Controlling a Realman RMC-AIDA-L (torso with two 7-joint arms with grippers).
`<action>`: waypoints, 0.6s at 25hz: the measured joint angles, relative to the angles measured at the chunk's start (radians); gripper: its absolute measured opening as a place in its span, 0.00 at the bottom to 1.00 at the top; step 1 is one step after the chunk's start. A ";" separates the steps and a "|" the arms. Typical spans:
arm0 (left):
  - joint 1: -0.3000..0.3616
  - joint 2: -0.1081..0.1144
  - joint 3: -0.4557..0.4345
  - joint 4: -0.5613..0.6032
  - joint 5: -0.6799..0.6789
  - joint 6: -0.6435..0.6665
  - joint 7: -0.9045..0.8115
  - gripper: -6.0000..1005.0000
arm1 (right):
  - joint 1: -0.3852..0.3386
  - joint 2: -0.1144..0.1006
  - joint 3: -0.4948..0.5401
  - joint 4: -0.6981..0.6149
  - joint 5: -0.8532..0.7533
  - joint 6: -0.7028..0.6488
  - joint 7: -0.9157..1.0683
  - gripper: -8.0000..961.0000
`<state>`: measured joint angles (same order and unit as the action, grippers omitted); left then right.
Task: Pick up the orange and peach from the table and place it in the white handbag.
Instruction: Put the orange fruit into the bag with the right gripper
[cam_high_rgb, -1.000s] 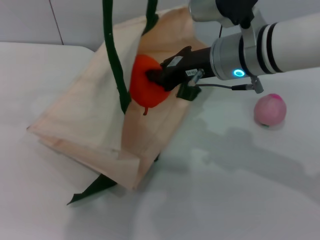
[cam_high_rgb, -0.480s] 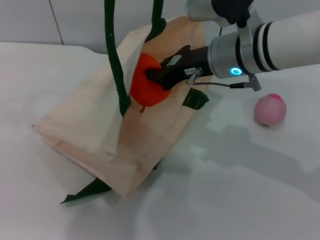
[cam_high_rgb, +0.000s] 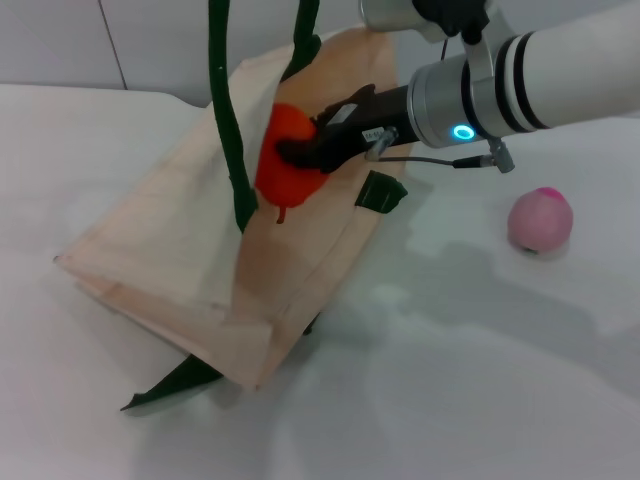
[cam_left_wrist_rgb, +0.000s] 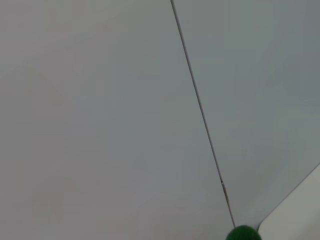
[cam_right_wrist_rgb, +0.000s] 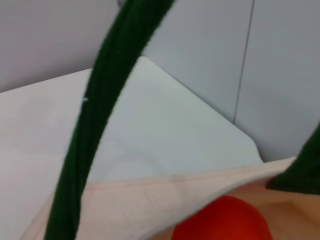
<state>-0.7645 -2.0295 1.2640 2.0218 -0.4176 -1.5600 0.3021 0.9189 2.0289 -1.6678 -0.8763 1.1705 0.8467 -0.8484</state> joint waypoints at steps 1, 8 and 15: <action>0.000 0.000 0.000 0.000 0.000 0.000 0.000 0.12 | 0.003 0.000 0.001 0.006 0.000 -0.005 0.001 0.28; -0.003 0.000 0.013 0.000 0.000 0.000 -0.005 0.12 | 0.028 0.000 0.004 0.049 0.000 -0.016 0.001 0.55; -0.004 0.000 0.014 0.003 0.000 0.002 -0.009 0.12 | 0.046 0.001 0.000 0.081 -0.001 -0.033 0.005 0.80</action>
<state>-0.7687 -2.0295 1.2778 2.0247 -0.4172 -1.5581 0.2930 0.9652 2.0301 -1.6674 -0.7957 1.1700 0.8135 -0.8435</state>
